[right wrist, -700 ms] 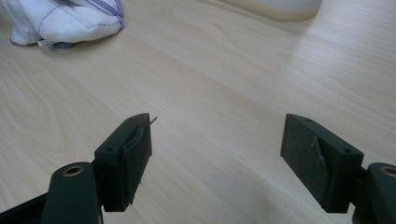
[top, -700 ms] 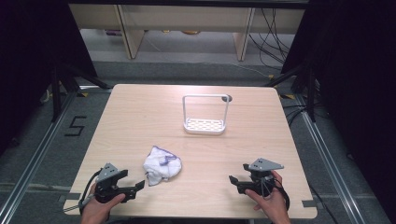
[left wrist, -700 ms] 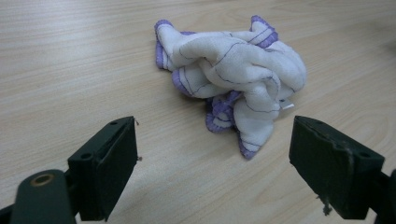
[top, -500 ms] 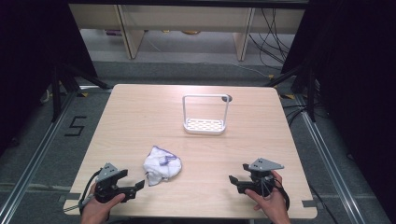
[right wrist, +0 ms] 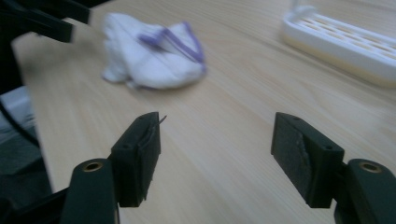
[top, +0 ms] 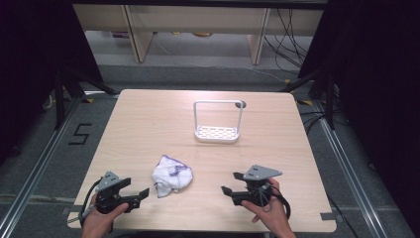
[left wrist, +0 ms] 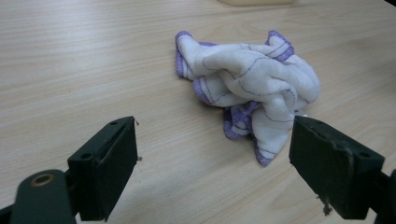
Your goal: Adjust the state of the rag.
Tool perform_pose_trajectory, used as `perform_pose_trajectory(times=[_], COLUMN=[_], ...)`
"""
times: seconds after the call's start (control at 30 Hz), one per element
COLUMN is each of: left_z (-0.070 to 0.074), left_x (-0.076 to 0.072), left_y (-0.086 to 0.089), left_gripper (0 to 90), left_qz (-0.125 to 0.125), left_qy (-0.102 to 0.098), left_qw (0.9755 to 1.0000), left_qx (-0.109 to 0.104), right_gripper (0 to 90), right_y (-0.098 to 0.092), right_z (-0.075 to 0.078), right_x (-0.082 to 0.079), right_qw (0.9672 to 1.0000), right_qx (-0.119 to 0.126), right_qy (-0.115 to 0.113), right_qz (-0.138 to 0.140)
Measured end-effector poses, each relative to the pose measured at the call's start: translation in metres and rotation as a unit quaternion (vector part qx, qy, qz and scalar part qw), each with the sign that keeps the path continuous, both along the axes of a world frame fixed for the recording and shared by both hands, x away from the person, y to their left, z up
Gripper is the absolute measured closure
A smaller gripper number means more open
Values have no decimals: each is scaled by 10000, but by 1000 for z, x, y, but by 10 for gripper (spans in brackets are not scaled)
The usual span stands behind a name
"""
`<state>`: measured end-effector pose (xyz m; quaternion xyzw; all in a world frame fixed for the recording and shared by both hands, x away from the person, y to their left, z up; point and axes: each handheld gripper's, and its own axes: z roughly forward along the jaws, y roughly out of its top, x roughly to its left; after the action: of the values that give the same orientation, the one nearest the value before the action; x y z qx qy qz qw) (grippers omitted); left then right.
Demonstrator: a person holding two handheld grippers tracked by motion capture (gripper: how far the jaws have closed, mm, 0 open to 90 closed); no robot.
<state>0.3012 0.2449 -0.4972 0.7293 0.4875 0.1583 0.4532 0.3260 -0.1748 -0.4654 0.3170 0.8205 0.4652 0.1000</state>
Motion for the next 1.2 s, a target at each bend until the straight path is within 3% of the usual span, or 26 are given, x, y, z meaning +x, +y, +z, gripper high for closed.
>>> perform_pose_trajectory(times=[0.03,0.07,0.1,0.13,0.3,0.33,0.37,0.4,0.43,0.57,0.77,1.07,1.1,1.2], left_z=[1,1,2,2,4,4,3,3,2,0,-2,-2,-2,-1], left_x=[0,0,0,0,0,0,1,1,1,2,3,3,2,2], left_y=[2,2,6,6,15,15,17,17,17,18,18,18,17,17], left_gripper=[148,148,148,148,148,148,148,148,148,148,148,150,150,150], left_qz=[6,34,91,91,243,243,245,245,304,281,297,294,283,282], left_qy=[-14,-14,-29,-29,-6,-6,7,7,74,100,131,148,150,135], left_qw=[10000,10000,10000,10000,9997,9997,9997,9997,9995,9995,9994,9993,9994,9994], left_qx=[48,26,15,15,6,6,16,16,66,81,120,152,157,146], right_gripper=[371,371,387,387,461,461,476,476,502,531,584,606,658,805], right_y=[17,17,34,34,81,81,94,94,108,132,157,185,192,194], right_z=[4,4,6,6,5,5,5,5,4,0,-4,-8,-12,-15], right_x=[2,2,6,6,17,17,19,19,22,28,35,43,45,47], right_qw=[9998,9998,9992,9992,9955,9955,9951,9951,9938,9915,9885,9889,9868,9846], right_qx=[29,29,-36,-36,-264,-264,-281,-281,-299,-389,-462,-568,-789,-897], right_qy=[-15,-15,-118,-118,-325,-325,-227,-227,-293,-291,-431,-365,-427,-467], right_qz=[203,203,370,370,851,851,915,915,1033,1208,1373,1320,1348,1423])
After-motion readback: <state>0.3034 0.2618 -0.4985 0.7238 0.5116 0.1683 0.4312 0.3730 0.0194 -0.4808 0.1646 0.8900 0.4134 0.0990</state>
